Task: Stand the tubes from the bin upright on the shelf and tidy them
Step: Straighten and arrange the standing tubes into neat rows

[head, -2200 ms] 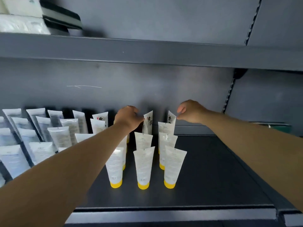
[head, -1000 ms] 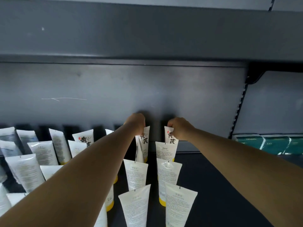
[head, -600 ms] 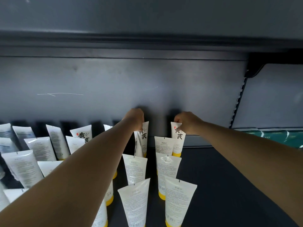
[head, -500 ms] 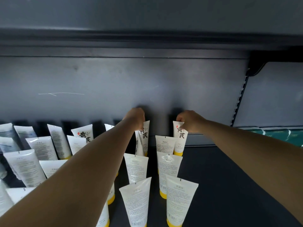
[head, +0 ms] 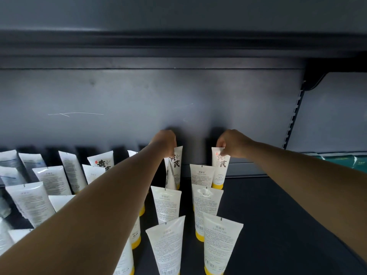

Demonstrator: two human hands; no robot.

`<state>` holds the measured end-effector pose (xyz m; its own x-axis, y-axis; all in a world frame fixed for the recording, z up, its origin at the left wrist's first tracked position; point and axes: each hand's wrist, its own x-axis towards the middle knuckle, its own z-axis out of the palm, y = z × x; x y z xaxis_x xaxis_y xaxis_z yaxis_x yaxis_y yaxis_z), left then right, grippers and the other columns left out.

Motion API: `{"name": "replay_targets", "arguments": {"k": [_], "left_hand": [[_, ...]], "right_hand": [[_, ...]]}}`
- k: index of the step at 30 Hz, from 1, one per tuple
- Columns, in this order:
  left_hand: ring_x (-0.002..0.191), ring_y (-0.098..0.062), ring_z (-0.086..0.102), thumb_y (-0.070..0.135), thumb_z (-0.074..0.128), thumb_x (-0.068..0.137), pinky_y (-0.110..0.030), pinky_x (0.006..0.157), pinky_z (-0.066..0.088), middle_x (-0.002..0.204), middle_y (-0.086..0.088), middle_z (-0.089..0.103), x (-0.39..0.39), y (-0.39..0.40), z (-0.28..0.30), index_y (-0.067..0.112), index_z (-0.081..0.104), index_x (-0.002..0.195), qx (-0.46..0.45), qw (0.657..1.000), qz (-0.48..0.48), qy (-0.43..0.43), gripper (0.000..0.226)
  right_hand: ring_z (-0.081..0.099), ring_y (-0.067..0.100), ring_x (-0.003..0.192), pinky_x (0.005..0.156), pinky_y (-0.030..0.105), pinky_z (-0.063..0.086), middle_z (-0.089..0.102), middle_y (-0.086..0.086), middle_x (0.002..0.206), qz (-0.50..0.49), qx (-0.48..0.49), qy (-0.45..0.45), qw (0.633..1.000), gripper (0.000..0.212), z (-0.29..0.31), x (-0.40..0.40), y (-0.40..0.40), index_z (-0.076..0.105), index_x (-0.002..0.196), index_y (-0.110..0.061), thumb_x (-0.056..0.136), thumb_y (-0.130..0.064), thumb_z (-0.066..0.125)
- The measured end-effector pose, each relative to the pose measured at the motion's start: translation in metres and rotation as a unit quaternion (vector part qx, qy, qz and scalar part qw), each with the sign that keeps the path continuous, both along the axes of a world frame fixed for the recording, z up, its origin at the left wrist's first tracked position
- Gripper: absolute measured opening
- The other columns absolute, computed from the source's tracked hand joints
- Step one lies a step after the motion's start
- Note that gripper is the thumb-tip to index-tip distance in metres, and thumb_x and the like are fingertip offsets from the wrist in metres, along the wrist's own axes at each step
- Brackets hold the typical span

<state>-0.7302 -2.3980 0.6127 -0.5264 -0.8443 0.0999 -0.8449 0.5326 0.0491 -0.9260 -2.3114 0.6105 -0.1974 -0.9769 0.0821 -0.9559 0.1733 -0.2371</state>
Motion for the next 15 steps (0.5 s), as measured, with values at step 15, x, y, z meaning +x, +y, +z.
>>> {"name": "replay_targets", "arguments": {"k": [15], "left_hand": [[0.098, -0.021, 0.066, 0.009, 0.075, 0.075, -0.026, 0.083, 0.048, 0.105, -0.008, 0.072, -0.029, 0.012, 0.004, 0.011, 0.073, 0.105, 0.036, 0.995, -0.059, 0.076, 0.030]], "right_hand": [[0.062, 0.024, 0.102, 0.075, 0.025, 0.041, 0.068, 0.009, 0.109, 0.035, 0.012, 0.046, 0.998, 0.022, 0.015, 0.003, 0.007, 0.070, 0.105, -0.008, 0.083, -0.010, 0.067]]}}
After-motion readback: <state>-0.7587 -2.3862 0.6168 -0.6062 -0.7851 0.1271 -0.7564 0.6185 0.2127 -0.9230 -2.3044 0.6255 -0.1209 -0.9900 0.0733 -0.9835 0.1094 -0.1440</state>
